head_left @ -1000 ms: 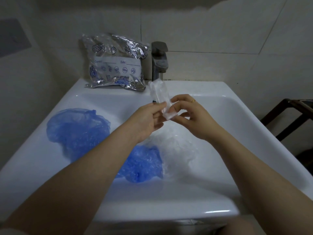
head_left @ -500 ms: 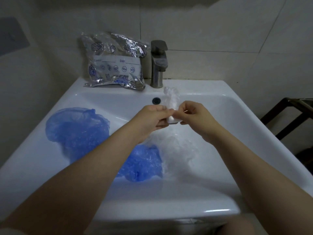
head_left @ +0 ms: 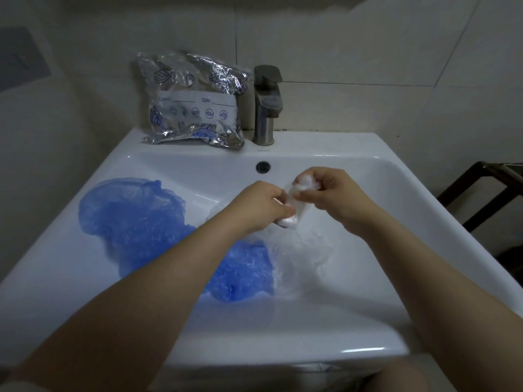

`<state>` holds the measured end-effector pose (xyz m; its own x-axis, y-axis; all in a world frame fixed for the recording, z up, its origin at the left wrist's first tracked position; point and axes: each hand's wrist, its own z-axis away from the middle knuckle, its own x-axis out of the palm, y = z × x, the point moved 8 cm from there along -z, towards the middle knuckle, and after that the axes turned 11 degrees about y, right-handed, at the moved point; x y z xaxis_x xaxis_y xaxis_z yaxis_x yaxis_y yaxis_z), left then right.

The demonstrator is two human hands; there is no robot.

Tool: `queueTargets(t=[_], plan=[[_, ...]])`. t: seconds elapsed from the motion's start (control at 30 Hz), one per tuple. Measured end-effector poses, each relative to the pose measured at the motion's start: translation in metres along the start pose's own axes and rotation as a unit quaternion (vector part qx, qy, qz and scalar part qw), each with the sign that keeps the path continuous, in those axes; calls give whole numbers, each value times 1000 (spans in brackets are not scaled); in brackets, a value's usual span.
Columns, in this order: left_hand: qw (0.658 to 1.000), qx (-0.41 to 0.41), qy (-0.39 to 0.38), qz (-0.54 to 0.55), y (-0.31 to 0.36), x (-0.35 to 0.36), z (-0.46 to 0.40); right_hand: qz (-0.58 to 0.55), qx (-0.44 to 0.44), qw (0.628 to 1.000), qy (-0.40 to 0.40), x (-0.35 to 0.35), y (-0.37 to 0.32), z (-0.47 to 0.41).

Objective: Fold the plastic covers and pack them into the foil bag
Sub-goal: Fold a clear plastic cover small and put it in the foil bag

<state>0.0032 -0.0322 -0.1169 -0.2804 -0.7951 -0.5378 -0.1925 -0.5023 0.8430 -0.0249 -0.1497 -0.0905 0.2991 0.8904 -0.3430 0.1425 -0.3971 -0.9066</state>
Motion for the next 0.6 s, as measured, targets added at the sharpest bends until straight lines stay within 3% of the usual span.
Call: queueTargets(t=[0.13,0.37,0.5,0.6], plan=[[968,-122,-49,215,-9,5,5,98,-102,990,19,6,-13,2],[911,-205,-19,357,-21,6,1,231,-235,944,-28,22,-25,8],[888,-200,-41,412,-10,8,2,226,-212,951,10,16,-25,6],[876,-193,-67,437,-3,5,4,165,-118,978,40,4,-14,1]])
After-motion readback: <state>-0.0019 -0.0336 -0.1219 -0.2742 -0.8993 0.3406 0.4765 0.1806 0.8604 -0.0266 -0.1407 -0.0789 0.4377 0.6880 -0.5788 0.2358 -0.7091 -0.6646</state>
